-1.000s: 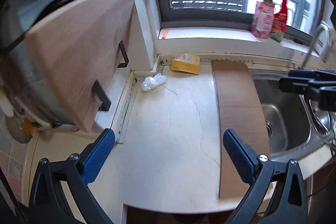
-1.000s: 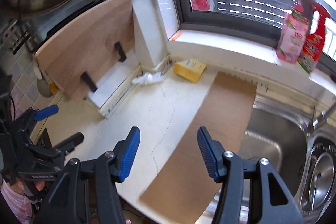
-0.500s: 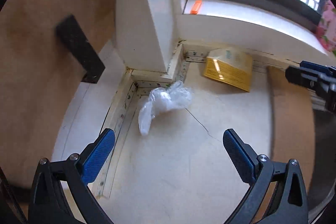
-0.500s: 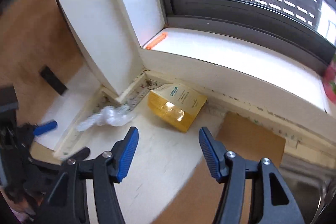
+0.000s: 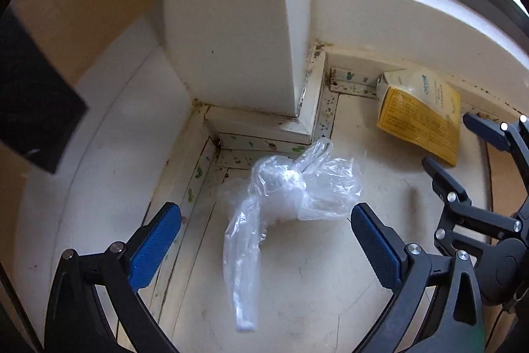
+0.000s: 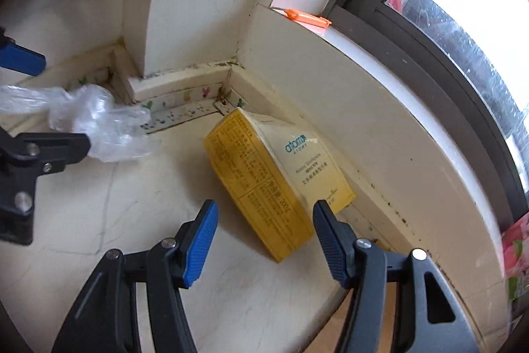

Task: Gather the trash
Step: 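Grasp the clear plastic bag with the left tool while the right tool grasps the yellow atomy box, then carry the plastic bag and yellow box down toward the bin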

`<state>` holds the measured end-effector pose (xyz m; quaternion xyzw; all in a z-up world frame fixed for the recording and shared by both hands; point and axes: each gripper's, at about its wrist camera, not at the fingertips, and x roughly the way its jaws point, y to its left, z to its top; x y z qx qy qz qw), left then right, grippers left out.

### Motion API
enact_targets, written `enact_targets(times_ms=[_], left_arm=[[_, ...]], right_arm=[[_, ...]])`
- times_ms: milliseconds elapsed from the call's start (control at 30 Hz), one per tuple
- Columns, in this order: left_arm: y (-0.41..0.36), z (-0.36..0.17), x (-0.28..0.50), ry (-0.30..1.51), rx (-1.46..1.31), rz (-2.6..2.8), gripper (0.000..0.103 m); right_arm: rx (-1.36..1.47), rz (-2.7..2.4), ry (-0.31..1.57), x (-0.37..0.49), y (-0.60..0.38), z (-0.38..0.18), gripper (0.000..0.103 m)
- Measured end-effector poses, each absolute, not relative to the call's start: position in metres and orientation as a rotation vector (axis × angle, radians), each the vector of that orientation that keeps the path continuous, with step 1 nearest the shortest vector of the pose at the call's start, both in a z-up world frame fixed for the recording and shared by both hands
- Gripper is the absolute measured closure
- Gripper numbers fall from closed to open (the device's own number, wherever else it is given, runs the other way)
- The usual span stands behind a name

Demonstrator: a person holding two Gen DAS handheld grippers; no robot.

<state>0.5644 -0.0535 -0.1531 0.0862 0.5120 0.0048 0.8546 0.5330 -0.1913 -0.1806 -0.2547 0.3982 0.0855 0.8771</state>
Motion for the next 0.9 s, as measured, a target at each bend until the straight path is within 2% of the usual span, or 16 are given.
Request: enact_targets(times_ms=[200,300,367,400,433,467,500,533,600,667,800,900], left_arm=[[-0.058,-0.168,0.576,1.072,0.182,0.016,0.001],[-0.059,-0.175,0.58,1.066,0.172,0.021,0.005],[-0.059,-0.176,0.579,1.046,0.162,0.021,0.012],[-0.059,-0.177,0.579,1.042,0.159,0.02,0.014],[-0.059,-0.177,0.578,1.041,0.154,0.017,0.02],[-0.059,-0.178,0.576,1.041,0.147,0.01,0.033],[-0.06,-0.179,0.575,1.048,0.139,-0.003,0.041],[-0.06,-0.181,0.575,1.058,0.133,-0.013,0.051],[-0.06,-0.183,0.573,1.064,0.124,-0.01,0.057],[-0.059,-0.183,0.569,1.056,0.121,-0.01,0.069],[-0.055,-0.175,0.56,1.061,0.093,-0.02,0.076],[-0.056,-0.171,0.54,1.062,0.077,-0.045,0.078]], right_arm=[[-0.647,0.093,0.79,0.552,-0.178,-0.199,0.043],[-0.656,0.046,0.766,0.558,-0.18,-0.196,0.043],[-0.637,0.012,0.753,0.562,-0.186,-0.193,0.045],[-0.617,-0.001,0.754,0.565,-0.19,-0.191,0.053],[-0.593,-0.012,0.762,0.567,-0.195,-0.189,0.061],[-0.571,-0.013,0.783,0.571,-0.2,-0.189,0.079],[-0.548,-0.006,0.812,0.574,-0.205,-0.189,0.088],[-0.537,-0.008,0.816,0.573,-0.208,-0.188,0.088],[-0.519,0.003,0.809,0.57,-0.215,-0.183,0.09],[-0.496,0.016,0.813,0.562,-0.225,-0.175,0.093],[-0.436,0.062,0.833,0.544,-0.235,-0.158,0.1],[-0.357,0.104,0.874,0.533,-0.245,-0.145,0.1]])
